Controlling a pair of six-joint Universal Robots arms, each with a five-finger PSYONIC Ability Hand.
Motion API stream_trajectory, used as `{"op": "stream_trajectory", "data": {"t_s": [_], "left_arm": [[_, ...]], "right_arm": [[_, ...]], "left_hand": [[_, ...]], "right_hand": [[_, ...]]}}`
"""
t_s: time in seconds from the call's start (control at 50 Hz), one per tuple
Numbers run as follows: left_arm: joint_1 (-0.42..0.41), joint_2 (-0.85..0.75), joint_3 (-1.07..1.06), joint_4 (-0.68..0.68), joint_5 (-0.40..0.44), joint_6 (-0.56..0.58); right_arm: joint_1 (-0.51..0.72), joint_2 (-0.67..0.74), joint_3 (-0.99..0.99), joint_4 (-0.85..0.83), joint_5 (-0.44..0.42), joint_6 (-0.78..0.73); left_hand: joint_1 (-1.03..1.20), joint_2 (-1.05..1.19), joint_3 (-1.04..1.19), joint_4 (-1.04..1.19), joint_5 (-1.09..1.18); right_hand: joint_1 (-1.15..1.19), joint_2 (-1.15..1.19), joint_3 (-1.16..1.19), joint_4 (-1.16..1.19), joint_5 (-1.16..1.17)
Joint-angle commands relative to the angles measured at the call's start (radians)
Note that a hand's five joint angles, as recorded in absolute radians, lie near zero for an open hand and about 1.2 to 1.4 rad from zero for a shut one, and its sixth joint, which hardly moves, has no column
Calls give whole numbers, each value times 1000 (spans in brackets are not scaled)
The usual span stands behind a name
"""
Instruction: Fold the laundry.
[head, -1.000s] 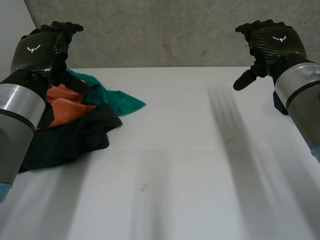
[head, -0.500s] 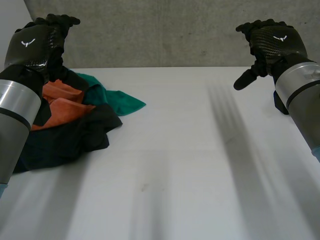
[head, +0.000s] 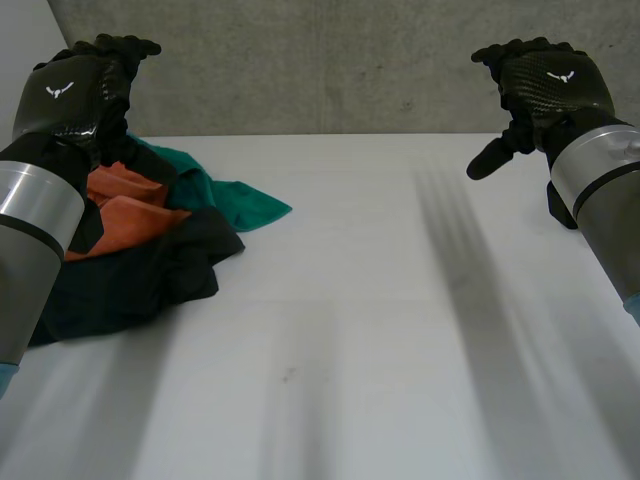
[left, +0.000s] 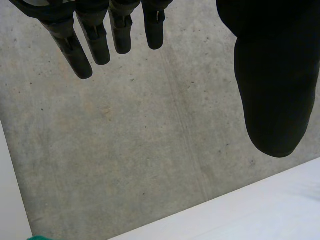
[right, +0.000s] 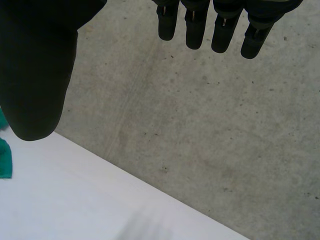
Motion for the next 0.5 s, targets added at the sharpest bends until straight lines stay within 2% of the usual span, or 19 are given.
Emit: {"op": "stream_trajectory", "data": {"t_s": [0.02, 0.08, 0.16, 0.18, 0.2, 0.24, 0.26, 0.34, 0.42, 0.5], "left_arm": [[0, -6, 0, 6, -2, 1], [4, -22, 3, 15, -3, 13], [90, -167, 62, 20, -15, 152], [131, -243, 100, 15, -18, 256], [150, -282, 121, 14, -18, 312], [172, -359, 159, 18, -21, 419], [178, -432, 202, 21, -25, 517], [205, -611, 324, 58, -55, 704], [259, -779, 420, 101, -57, 777], [282, -885, 512, 115, -52, 783]], "right_arm": [[6, -6, -1, -22, -9, -8], [0, -5, -12, -2, -6, -14], [1, 1, -13, 16, -8, -42], [3, 1, -16, 21, -6, -57], [4, 1, -18, 22, -6, -65], [9, 3, -18, 28, -6, -82], [10, 4, -19, 36, -6, -97], [14, 7, -16, 41, -5, -120], [14, 14, -13, 42, -5, -123], [14, 21, -6, 44, -5, -123]], "left_hand": [[-34, -34, -38, -34, -48], [-34, -34, -38, -34, -48], [-34, -34, -38, -34, -48], [-34, -34, -38, -34, -48], [-34, -34, -38, -34, -48], [-34, -34, -38, -34, -48], [-34, -34, -38, -34, -48], [-34, -34, -38, -34, -48], [-30, -30, -34, -30, -44], [58, 58, 53, 58, 43]], "right_hand": [[-48, -35, -32, -34, -46], [-48, -35, -32, -34, -46], [-48, -35, -32, -34, -46], [-48, -35, -32, -34, -46], [-48, -35, -32, -34, -46], [-48, -35, -32, -34, -46], [-48, -35, -32, -34, -46], [-48, -35, -32, -34, -46], [-48, -35, -32, -34, -46], [-48, -35, -32, -34, -46]]}}
